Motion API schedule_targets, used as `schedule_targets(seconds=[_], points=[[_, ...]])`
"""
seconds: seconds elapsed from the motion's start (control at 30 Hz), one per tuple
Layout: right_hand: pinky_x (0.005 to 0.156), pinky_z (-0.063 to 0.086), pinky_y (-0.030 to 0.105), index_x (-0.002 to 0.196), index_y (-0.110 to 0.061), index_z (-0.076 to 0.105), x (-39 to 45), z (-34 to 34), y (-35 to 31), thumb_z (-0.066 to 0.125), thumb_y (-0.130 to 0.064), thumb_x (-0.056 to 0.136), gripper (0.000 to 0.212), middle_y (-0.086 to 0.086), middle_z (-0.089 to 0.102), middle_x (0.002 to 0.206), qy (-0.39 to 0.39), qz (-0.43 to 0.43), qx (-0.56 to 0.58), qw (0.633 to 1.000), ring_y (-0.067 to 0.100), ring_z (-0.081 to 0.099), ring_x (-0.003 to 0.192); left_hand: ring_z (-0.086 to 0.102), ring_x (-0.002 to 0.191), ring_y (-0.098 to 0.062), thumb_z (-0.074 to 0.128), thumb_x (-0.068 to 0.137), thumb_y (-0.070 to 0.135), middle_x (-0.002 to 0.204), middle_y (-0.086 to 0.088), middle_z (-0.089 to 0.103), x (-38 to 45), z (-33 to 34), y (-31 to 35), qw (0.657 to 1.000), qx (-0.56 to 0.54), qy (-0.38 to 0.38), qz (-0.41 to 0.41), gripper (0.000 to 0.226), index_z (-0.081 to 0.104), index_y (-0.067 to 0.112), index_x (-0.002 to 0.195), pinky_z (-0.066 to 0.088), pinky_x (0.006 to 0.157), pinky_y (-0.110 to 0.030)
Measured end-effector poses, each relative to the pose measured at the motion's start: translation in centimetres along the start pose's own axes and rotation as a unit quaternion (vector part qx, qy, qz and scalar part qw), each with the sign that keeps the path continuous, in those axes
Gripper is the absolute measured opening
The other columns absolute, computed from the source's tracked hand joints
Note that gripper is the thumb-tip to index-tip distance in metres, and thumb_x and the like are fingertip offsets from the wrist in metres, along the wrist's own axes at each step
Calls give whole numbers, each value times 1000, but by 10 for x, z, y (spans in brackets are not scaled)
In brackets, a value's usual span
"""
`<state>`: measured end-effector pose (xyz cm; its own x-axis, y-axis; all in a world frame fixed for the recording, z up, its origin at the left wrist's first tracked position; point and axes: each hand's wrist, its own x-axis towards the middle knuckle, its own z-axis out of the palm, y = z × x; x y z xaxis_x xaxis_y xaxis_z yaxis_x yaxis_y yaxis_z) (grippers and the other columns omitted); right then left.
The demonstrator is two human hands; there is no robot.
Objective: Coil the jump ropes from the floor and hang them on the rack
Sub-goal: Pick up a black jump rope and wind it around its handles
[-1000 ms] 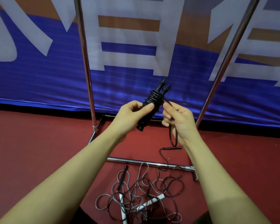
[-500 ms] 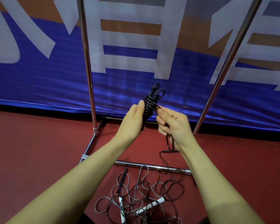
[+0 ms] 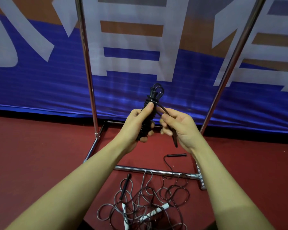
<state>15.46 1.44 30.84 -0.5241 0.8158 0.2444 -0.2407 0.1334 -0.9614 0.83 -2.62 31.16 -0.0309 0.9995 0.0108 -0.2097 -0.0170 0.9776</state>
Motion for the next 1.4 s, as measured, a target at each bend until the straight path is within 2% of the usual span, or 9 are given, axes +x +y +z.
schedule_targets(seconds=[0.2,0.3,0.47,0.63,0.8,0.93,1.1,1.27,1.4], points=[[65,40,30,103,-16,66,0,1,5,50,-4,95,21,-8,53,61,60,1,-81,995,6,41,45,45,45,-15,63,79,57,60,-3,51,2,-2,-1,992,34,121,-28,49,50,11,93,24,37,-17],[61,42,31,91,-2,69,1,3,8,55,-10,94,17,-5,52,57,95,-2,-127,987,8,41,44,46,46,-16,64,80,57,60,-2,52,2,-3,-3,984,27,171,-36,47,47,15,91,24,37,-18],[50,39,21,89,-21,72,2,4,9,55,-17,95,18,-6,41,50,128,17,-84,988,9,30,45,41,43,-15,66,75,60,57,-2,48,2,-2,2,991,36,120,-39,46,46,19,81,20,38,-17],[51,35,19,106,-13,68,3,1,9,48,-19,97,22,-9,32,50,132,35,21,990,4,29,45,41,45,-12,71,66,40,68,-4,47,2,-2,6,997,21,-41,-65,38,48,18,86,19,36,-13],[56,38,19,107,-6,64,4,-2,14,44,-15,96,25,-10,34,53,72,23,85,994,3,29,47,61,62,-16,66,71,42,82,0,59,0,-3,1,999,3,-21,-47,47,53,12,106,44,47,-24],[58,34,24,107,-4,64,6,-4,17,49,-13,92,22,-11,32,53,63,3,52,997,3,30,48,57,60,-5,59,89,36,71,8,66,3,-5,-4,997,74,29,-5,29,70,12,101,40,52,-16],[59,35,22,113,-6,65,8,-6,25,57,-17,83,33,-9,34,56,59,2,11,998,7,29,52,63,71,2,57,94,27,83,8,68,5,-3,-4,972,174,140,79,15,64,15,101,48,68,-12],[62,34,20,112,-13,67,5,-1,22,54,-16,83,32,-4,32,61,34,-5,15,999,9,29,55,58,84,-15,37,100,42,90,5,64,-2,4,-6,923,337,150,110,29,50,18,110,43,75,-31],[62,32,21,110,-15,68,0,4,18,54,-14,83,30,-2,31,62,27,-13,19,999,10,27,58,52,67,-14,33,99,46,75,3,60,-3,-1,-1,927,337,128,107,36,50,14,98,41,68,-32]])
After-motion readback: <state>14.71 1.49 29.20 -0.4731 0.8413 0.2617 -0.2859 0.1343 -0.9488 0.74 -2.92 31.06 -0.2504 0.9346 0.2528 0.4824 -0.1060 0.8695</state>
